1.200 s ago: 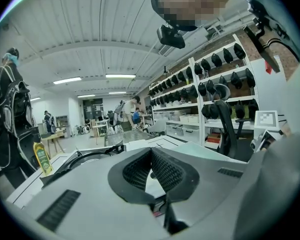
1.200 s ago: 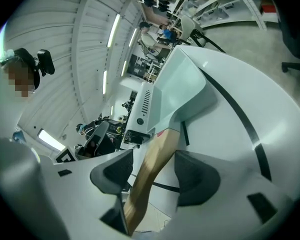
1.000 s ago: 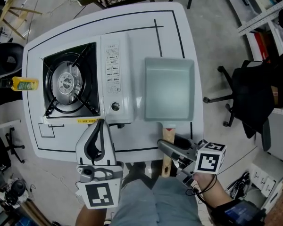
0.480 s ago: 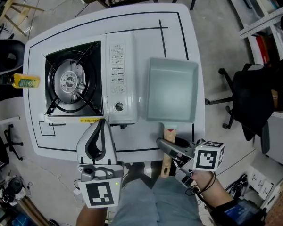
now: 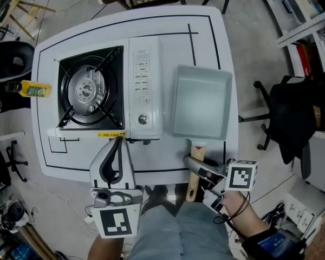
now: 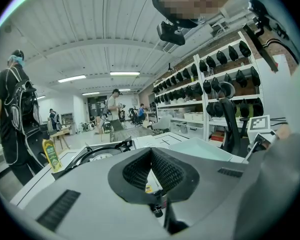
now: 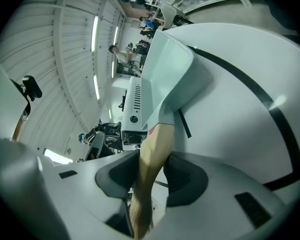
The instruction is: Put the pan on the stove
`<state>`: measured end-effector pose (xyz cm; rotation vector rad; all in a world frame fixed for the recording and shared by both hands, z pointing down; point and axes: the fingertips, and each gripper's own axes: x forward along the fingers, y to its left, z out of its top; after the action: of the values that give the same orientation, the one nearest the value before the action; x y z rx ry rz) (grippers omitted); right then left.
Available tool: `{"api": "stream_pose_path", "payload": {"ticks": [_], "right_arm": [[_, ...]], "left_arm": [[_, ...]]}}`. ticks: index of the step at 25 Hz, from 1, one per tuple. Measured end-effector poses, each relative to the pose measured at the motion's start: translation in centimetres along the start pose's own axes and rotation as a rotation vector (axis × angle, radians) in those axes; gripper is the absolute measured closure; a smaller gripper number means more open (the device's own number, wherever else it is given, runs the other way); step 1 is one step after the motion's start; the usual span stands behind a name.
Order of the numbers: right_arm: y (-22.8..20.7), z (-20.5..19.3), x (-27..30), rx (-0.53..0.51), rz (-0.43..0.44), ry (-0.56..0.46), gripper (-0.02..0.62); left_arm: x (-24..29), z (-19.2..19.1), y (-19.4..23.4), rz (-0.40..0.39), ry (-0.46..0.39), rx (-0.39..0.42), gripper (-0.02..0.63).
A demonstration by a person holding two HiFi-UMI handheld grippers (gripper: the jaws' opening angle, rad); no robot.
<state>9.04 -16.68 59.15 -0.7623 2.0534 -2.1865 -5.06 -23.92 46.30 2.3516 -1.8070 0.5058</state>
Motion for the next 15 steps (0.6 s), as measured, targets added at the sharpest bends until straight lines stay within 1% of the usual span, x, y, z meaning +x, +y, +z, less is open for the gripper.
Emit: {"api": "stream_pose_path", "payload": {"ticks": [4, 7, 15], "right_arm": [[0.1, 0.3, -0.2, 0.047, 0.037, -0.033, 0.446], [1.0, 0.8, -0.3, 0.038, 0.087, -0.058, 0.451], [2.2, 0.2, -0.3, 0.048, 0.124, -0.058, 0.457]], "left_arm": [[-0.6, 0.3, 0.4, 0.012, -0.007, 0.003, 0.589], [-1.3, 1.0, 0.6, 0.014, -0.013, 0.0, 0.589], [-4.1, 3.2, 1.4, 0.054, -0.048, -0.007, 0.589]]}}
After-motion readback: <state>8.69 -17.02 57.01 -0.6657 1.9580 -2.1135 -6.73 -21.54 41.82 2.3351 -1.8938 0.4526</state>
